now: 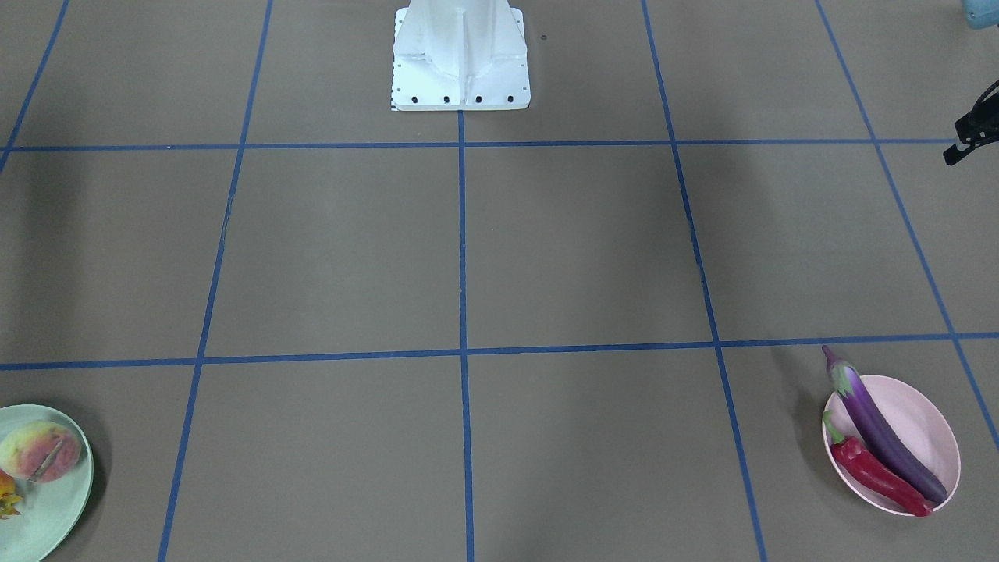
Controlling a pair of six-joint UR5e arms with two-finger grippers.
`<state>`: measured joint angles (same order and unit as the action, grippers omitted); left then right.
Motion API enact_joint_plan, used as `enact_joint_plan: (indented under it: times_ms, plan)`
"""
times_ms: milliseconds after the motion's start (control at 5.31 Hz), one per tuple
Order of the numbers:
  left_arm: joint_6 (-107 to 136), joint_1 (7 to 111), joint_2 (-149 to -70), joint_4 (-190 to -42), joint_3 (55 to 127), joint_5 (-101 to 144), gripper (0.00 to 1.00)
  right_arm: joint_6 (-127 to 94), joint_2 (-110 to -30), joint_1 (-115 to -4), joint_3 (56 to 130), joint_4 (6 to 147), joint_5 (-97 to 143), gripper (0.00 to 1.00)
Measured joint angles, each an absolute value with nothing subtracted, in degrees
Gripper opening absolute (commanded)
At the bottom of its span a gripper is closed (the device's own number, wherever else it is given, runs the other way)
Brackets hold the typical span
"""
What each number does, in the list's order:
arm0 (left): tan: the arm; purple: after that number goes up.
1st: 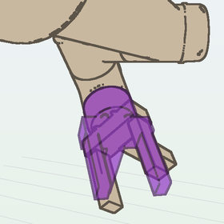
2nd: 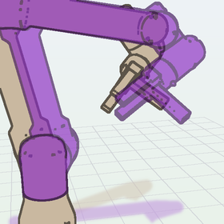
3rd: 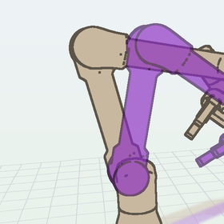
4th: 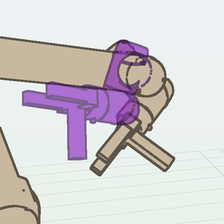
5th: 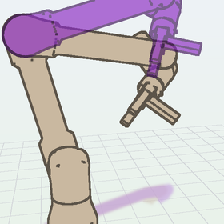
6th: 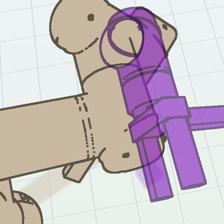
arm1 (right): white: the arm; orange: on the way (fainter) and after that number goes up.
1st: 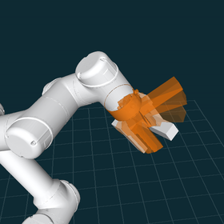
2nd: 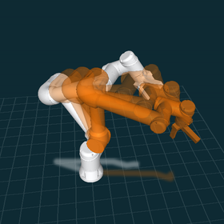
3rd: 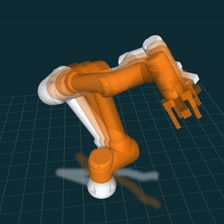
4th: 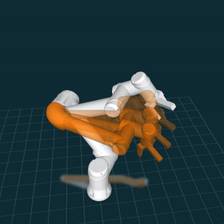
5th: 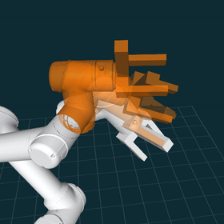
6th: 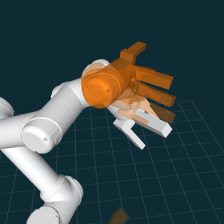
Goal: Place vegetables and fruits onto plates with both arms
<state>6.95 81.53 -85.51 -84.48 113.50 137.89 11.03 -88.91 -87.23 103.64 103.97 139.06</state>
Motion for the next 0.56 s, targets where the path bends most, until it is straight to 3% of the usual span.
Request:
enact_joint_plan:
  times_ms: [565]
  plan:
    - [6.97, 81.65, -84.59, -84.66, 114.83, 137.78, 1.0, 11.23, -88.12, -87.03, 103.25, 103.97, 139.54, 1.0]
